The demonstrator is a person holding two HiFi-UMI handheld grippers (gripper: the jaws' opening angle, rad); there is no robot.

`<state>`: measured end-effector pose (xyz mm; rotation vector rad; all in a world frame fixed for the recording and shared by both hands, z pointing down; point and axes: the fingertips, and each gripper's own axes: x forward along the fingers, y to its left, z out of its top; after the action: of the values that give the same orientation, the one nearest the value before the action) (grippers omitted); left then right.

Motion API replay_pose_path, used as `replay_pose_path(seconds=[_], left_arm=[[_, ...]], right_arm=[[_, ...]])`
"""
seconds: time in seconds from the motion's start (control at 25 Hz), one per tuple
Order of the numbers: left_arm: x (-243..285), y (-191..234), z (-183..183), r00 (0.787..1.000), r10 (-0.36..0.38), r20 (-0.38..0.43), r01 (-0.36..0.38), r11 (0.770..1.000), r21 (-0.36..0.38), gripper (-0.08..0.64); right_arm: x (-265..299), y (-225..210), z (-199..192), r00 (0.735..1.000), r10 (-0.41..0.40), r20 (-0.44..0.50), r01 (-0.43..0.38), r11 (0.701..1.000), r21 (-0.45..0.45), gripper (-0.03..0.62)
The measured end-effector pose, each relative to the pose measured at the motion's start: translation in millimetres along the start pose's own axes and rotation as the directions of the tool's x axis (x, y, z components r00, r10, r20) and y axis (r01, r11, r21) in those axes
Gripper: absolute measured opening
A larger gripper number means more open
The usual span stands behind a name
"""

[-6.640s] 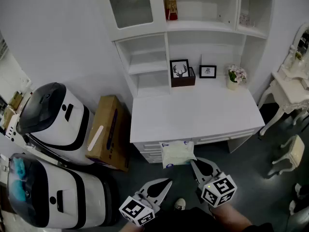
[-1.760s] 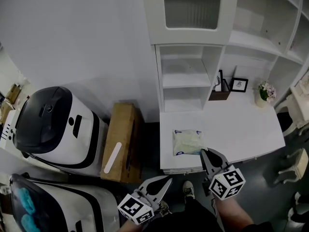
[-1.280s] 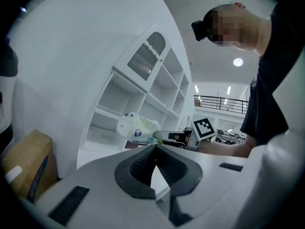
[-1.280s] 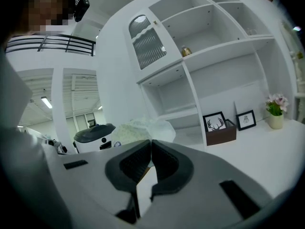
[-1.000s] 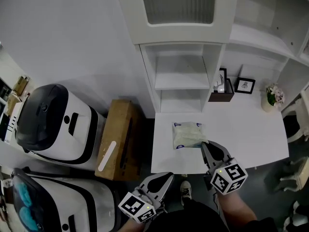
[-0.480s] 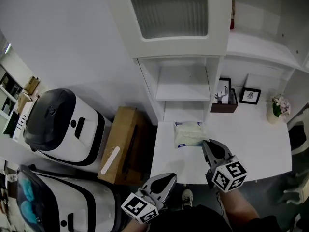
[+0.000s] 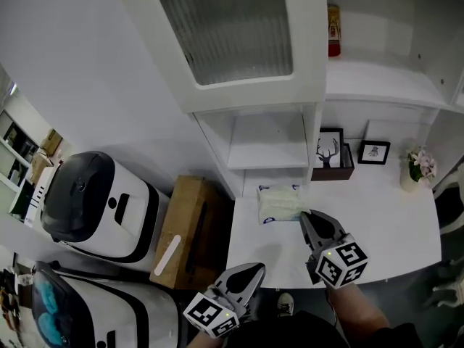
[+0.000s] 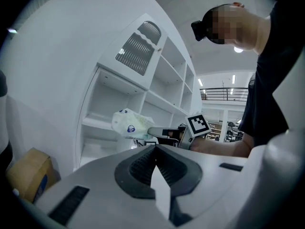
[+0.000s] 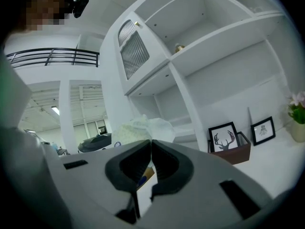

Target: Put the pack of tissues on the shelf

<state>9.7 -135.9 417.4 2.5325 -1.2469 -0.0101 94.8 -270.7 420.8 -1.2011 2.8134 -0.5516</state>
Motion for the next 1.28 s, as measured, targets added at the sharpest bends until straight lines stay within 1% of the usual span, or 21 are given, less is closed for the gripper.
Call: replay_pose_path(seconds=[0.2,0.52,0.8,1.0,1.28], left_arm=[[10,6,3,1.000,-0.003,-0.007,0.003,1.000,0.006,0.005],[9,29,11,1.000,-0.016,0.011,0.016,1.000,0.008,0.005],[5,54,26,0.996,-0.082,0.021,0.082,0.997,0.015,0.005],[8,80,38,0.992,-0.125,0.025,0.125,0.992,0.025,0.005],[9,106,38,0.987,-0.159,0.016,0.159,0.987,0.004,0.005]], right_arm=[[7,-7,1,1.000,0.000,0.003,0.000,1.000,0.002,0.008],[31,-4,4,1.000,-0.017,0.012,0.017,1.000,-0.012,0.008],[56,-1,18,0.996,-0.082,0.032,0.083,0.996,-0.035,0.008],[82,-8,34,0.990,-0.130,0.061,0.134,0.990,-0.054,0.008],[109,-21,42,0.981,-0.185,0.067,0.189,0.980,-0.066,0.008]])
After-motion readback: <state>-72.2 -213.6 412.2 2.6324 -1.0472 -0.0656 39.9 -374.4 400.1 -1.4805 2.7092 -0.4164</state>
